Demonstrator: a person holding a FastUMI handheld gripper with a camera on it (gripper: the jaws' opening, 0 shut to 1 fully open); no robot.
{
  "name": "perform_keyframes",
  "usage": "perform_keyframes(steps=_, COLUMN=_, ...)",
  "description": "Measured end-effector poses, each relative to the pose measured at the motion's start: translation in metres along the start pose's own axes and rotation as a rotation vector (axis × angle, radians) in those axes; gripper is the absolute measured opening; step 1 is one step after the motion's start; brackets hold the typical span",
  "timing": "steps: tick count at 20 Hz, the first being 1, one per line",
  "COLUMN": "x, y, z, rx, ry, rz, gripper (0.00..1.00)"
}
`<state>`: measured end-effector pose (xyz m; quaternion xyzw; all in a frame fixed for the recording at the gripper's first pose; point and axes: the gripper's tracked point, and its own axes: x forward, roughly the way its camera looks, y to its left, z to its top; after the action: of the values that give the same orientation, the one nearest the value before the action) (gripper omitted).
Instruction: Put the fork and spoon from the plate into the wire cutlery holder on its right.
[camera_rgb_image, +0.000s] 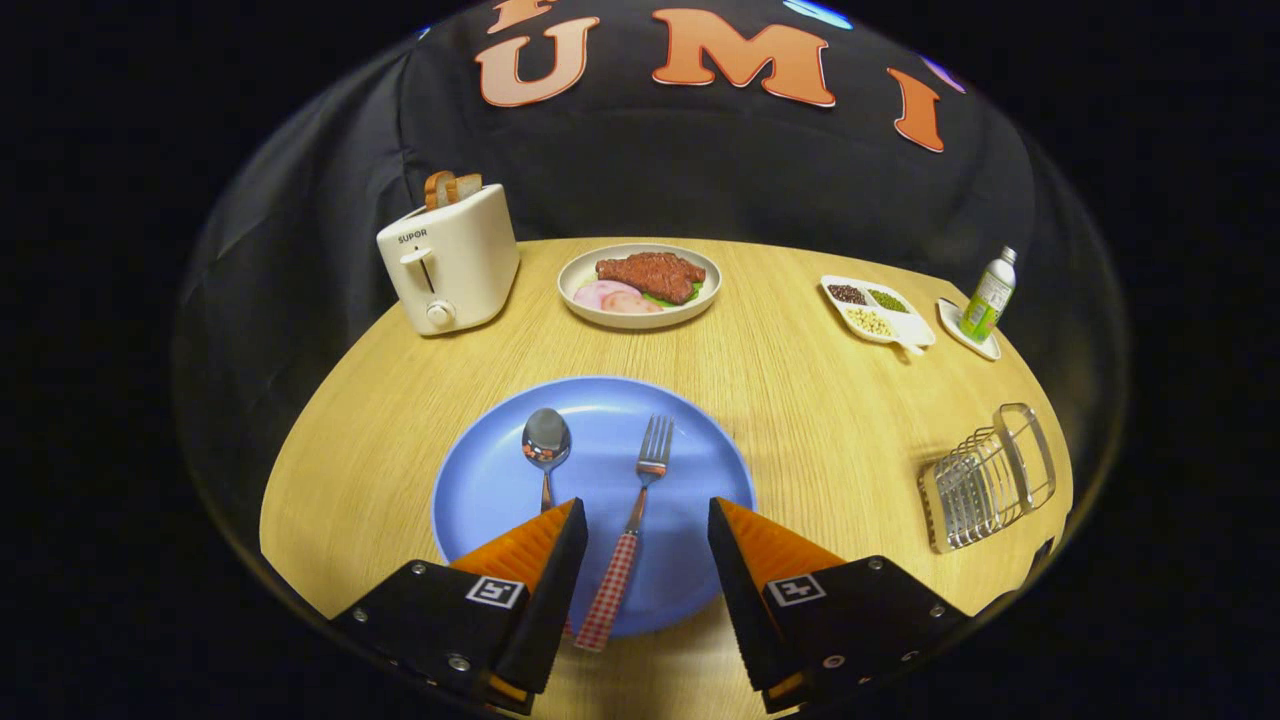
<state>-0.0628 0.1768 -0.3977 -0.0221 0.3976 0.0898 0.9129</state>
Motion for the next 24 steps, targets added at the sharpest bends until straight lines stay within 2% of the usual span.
perform_keyframes(steps=7, x=0.016, y=-0.006, z=-0.022, rx=0.005, ry=0.051, rz=-0.017, gripper=0.53)
perform_keyframes(steps=10, x=0.019, y=-0.008, z=-0.025, rx=-0.011, ry=0.053, rz=-0.007, gripper=0.39)
perform_keyframes(steps=15, x=0.026, y=-0.008, z=-0.021, rx=0.021, ry=0.045, rz=0.007, gripper=0.28)
perform_keyframes(steps=17, x=0.026, y=-0.007, z=-0.02, rx=0.031, ry=0.05, rz=0.022, gripper=0.14)
perform_keyframes(steps=18, x=0.025, y=-0.009, z=-0.021, rx=0.027, ry=0.048, rz=0.024, gripper=0.11)
perform_keyframes(steps=20, x=0.018, y=-0.013, z=-0.015, rx=0.027, ry=0.032, rz=0.028, gripper=0.08)
perform_keyframes(steps=24, x=-0.008, y=-0.027, z=0.013, rx=0.04, ry=-0.029, rz=0.042, gripper=0.07)
